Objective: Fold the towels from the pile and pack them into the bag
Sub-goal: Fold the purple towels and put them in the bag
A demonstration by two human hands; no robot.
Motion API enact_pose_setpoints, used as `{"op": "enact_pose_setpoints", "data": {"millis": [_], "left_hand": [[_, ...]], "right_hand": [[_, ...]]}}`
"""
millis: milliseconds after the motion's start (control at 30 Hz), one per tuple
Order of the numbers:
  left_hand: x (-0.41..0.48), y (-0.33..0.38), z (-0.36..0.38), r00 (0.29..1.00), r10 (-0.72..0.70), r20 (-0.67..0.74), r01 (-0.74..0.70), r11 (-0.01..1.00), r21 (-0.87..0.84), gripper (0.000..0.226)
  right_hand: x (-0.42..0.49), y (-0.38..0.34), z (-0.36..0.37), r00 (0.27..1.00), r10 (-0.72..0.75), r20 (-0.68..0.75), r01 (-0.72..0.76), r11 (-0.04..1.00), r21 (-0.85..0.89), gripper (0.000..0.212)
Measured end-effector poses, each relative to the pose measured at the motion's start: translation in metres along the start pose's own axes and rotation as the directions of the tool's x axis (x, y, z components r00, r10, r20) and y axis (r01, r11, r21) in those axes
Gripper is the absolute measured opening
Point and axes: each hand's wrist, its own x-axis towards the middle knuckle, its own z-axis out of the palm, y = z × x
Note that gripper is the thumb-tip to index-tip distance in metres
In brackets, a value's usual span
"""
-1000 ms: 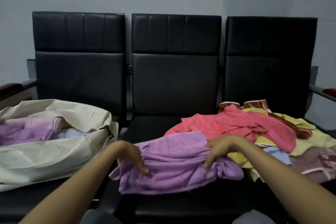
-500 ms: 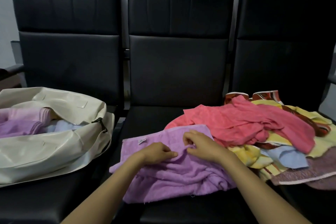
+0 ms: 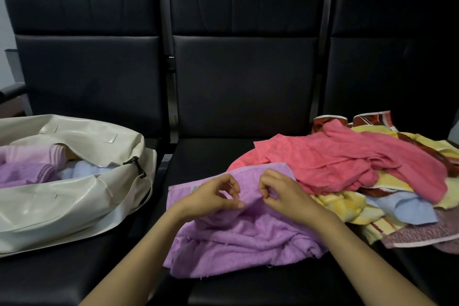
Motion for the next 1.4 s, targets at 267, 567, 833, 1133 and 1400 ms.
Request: {"op": "enact_pose_setpoints", "data": {"millis": [267,567,833,1133,1400], "left_hand": [[-0.001,0.005,0.006,0.996,-0.024,-0.089,0.008,0.986,-0.169,0.02],[0.001,0.012,0.014,0.898,0.211,-0.386,-0.261,0.962,-0.083,0.013],[-0.01,0.025,0.014,0.829,0.525,-0.194,-0.444,0.827,0.344,0.01],[-0.018,0.014,-0.036,0.944,0.268,-0.192,-0.135,0.846,0.515,0.019],[-0.02,-0.023,-0.08,0.924,-0.015,-0.382,0.197,0.875,0.442,0.016]], "right_hand": [[0.006,-0.017,0.003,0.923,-0.303,-0.235,0.197,0.9,-0.388,0.013],[0.002,-0.021,0.005,0.987,-0.092,-0.129,0.098,0.994,0.039,0.024],[0.003,-0.024,-0.008,0.971,0.212,0.112,-0.24,0.861,0.447,0.025],[-0.005,-0.003,-0.024,0.948,0.316,0.03,-0.31,0.902,0.301,0.016],[-0.017,0.053,-0.031,0.813,0.537,-0.226,-0.518,0.844,0.141,0.014]]}}
